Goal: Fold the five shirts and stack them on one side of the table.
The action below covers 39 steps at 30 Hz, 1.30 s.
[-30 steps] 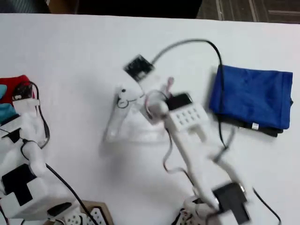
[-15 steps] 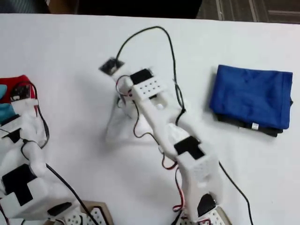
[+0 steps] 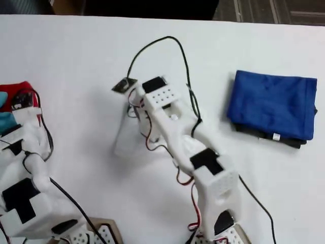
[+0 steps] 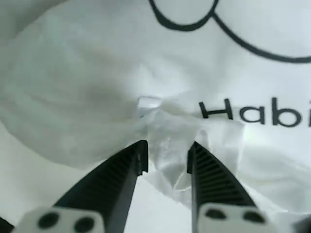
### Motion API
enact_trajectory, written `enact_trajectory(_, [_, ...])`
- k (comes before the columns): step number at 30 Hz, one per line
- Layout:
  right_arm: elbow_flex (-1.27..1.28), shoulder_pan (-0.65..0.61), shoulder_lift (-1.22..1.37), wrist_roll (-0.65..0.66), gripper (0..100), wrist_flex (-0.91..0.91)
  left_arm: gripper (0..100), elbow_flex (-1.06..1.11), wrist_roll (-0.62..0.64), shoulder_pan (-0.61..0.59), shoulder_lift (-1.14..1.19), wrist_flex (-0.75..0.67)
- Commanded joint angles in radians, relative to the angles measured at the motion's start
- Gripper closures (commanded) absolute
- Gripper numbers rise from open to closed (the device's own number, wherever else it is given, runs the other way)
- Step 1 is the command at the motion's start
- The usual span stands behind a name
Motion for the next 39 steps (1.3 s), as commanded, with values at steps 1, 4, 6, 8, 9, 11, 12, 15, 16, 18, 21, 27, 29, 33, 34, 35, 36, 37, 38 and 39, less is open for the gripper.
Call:
enact_trajectory(1, [0.141, -0.001, -0.143, 0.031, 86.1, -0.033, 97, 0.002, 0.011, -0.008, -0.02, -0.008])
enact_trajectory(4, [0.316, -0.001, -0.243, 0.035, 86.1, -0.102, 97, 0.002, 0.011, -0.008, -0.02, -0.008])
enact_trajectory(6, [0.402, -0.001, -0.328, 0.035, 86.1, -0.125, 97, 0.002, 0.011, -0.008, -0.02, -0.008])
enact_trajectory(8, [0.445, -0.001, -0.409, 0.035, 86.1, -0.125, 97, 0.002, 0.011, -0.008, -0.02, -0.008])
enact_trajectory(9, [0.451, -0.001, -0.449, 0.035, 86.1, -0.122, 97, 0.002, 0.011, -0.008, -0.02, -0.008])
enact_trajectory(11, [0.451, 0.001, -0.522, 0.035, 86.1, -0.122, 97, 0.002, 0.011, -0.008, -0.02, -0.008])
enact_trajectory(12, [0.451, 0.001, -0.555, 0.035, 86.1, -0.127, 97, 0.002, 0.011, -0.008, -0.02, -0.008])
enact_trajectory(15, [0.445, 0.001, -0.633, 0.035, 86.1, -0.179, 97, 0.002, 0.011, -0.008, -0.02, -0.008])
enact_trajectory(16, [0.445, 0.007, -0.651, 0.035, 86.1, -0.211, 97, 0.002, 0.011, -0.008, -0.02, -0.008])
enact_trajectory(18, [0.445, 0.027, -0.659, 0.028, 86.1, -0.292, 97, 0.002, 0.011, -0.008, -0.02, -0.008])
enact_trajectory(21, [0.454, 0.039, -0.611, 0.028, 86.1, -0.444, 97, 0.002, 0.011, -0.008, -0.02, -0.008])
enact_trajectory(27, [0.371, 0.038, -0.325, 0.028, 86.1, -0.438, 97, 0.002, 0.011, -0.008, -0.02, -0.008])
enact_trajectory(29, [0.334, 0.054, -0.278, 0.034, 86.1, -0.39, 97, 0.002, 0.011, -0.008, -0.02, -0.008])
enact_trajectory(33, [0.311, 0.084, -0.26, 0.037, 86.4, -0.315, 97, 0.002, 0.011, -0.008, -0.02, -0.008])
enact_trajectory(34, [0.311, 0.087, -0.26, 0.037, 86.4, -0.291, 97, 0.002, 0.011, -0.008, -0.02, -0.008])
enact_trajectory(35, [0.315, 0.087, -0.26, 0.037, 86.5, -0.26, 97, 0.002, 0.011, -0.008, -0.02, -0.008])
enact_trajectory(36, [0.316, 0.087, -0.26, 0.037, 86.5, -0.223, 97, 0.002, 0.011, -0.008, -0.02, -0.008])
enact_trajectory(37, [0.316, 0.087, -0.26, 0.037, 86.5, -0.185, 97, 0.002, 0.011, -0.008, -0.02, -0.008])
enact_trajectory(38, [0.316, 0.087, -0.262, 0.037, 86.5, -0.153, 97, 0.002, 0.011, -0.008, -0.02, -0.008])
enact_trajectory(39, [0.316, 0.085, -0.263, 0.037, 86.5, -0.124, 97, 0.002, 0.011, -0.008, -0.02, -0.008])
